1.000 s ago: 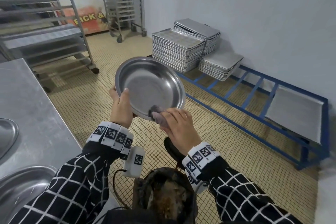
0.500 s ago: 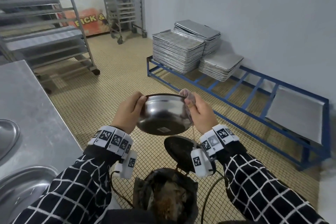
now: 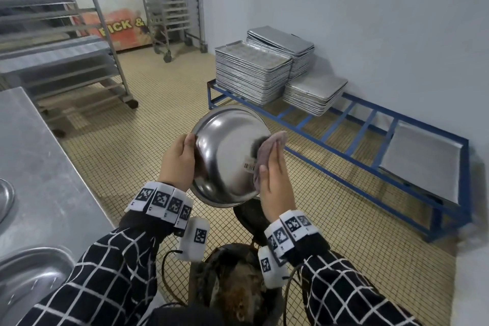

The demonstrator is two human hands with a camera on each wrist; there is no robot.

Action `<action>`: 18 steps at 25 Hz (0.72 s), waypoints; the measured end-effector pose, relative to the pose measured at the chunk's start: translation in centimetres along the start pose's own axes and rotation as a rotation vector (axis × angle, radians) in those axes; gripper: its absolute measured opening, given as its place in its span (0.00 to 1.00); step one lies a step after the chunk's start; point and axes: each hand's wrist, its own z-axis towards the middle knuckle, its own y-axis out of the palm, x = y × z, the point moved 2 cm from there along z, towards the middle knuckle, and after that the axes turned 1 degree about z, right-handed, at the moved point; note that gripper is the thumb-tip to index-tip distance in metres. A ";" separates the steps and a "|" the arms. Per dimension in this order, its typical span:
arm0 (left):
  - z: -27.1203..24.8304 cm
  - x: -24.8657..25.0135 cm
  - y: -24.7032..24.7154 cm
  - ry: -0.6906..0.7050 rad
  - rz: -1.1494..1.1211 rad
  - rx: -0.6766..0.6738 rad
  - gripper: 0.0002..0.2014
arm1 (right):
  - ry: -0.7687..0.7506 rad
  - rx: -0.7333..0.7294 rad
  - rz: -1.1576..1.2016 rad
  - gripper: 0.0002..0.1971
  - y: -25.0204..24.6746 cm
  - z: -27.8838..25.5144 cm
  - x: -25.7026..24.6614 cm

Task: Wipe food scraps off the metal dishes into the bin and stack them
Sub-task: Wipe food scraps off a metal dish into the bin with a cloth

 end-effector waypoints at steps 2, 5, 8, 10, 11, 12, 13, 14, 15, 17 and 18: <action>0.0 -0.2 0.2 -0.023 -0.025 0.045 0.17 | -0.085 -0.064 -0.117 0.29 1.6 -1.2 -0.7; -0.4 0.1 0.6 -0.041 -0.054 0.059 0.16 | -0.309 -0.074 -0.255 0.28 3.3 -1.6 -2.6; -0.5 0.3 0.7 -0.038 -0.066 0.036 0.16 | -0.265 0.013 -0.249 0.29 2.9 1.1 -4.1; -0.3 0.5 0.3 -0.054 -0.096 0.029 0.17 | -0.181 0.093 -0.237 0.29 1.6 3.3 -3.6; -0.2 0.6 0.1 -0.059 -0.112 0.034 0.17 | -0.153 0.123 -0.198 0.29 0.9 4.0 -2.9; -0.2 0.8 -0.1 -0.066 -0.124 0.042 0.16 | -0.129 0.135 -0.144 0.29 0.3 4.3 -2.0; -0.1 1.0 -0.3 -0.079 -0.143 0.054 0.16 | -0.112 0.126 -0.101 0.30 0.0 4.1 -1.1; -0.1 1.0 -0.4 -0.095 -0.167 0.066 0.15 | -0.106 0.105 -0.082 0.30 -0.1 3.4 -0.4; 0.1 0.9 -0.5 -0.105 -0.189 0.074 0.16 | -0.107 0.078 -0.096 0.30 0.2 2.6 -0.1; 0.1 0.8 -0.4 -0.112 -0.203 0.073 0.18 | -0.127 0.010 -0.193 0.29 1.5 0.7 -0.4; 0.1 0.9 -0.2 -0.105 -0.195 0.069 0.17 | -0.166 -0.013 -0.241 0.29 2.3 -0.1 -0.9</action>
